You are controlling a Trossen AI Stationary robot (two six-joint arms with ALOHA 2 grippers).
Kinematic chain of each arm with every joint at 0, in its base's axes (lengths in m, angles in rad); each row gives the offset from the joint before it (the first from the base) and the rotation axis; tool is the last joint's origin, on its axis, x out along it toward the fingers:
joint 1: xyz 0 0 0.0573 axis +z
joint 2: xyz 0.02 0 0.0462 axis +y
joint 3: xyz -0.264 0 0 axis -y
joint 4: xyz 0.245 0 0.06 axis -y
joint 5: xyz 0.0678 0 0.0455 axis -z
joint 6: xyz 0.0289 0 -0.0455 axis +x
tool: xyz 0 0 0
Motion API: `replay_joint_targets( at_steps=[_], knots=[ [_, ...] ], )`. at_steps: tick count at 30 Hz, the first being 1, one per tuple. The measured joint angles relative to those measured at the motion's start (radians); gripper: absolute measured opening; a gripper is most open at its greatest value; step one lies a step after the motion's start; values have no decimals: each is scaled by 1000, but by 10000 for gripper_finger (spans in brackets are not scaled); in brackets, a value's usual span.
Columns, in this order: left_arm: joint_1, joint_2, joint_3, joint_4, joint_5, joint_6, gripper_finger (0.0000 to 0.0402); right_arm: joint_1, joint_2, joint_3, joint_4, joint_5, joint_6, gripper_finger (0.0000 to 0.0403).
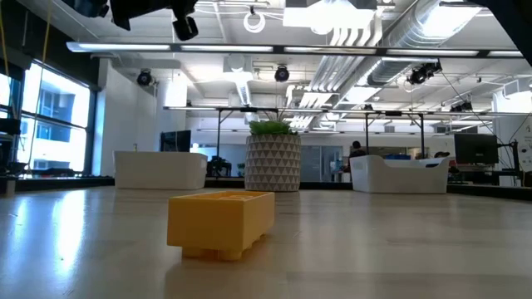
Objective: Sort & place blocks by color
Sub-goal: Put the blue game piece into the right white bin
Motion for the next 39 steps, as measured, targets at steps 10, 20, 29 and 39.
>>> replay_joint_targets(
  at_steps=[10,20,29,39],
  knots=[
    [5,23,0,3,-2,108,215,0,3,-1,-33,86,48,122],
    [80,25,0,-77,18,207,240,-1,5,-1,-122,195,157,122],
    [119,16,5,-132,25,317,239,-8,14,-7,-263,306,234,121],
    [126,20,3,-149,-32,401,239,-37,8,-5,-535,519,378,121]
  ],
)
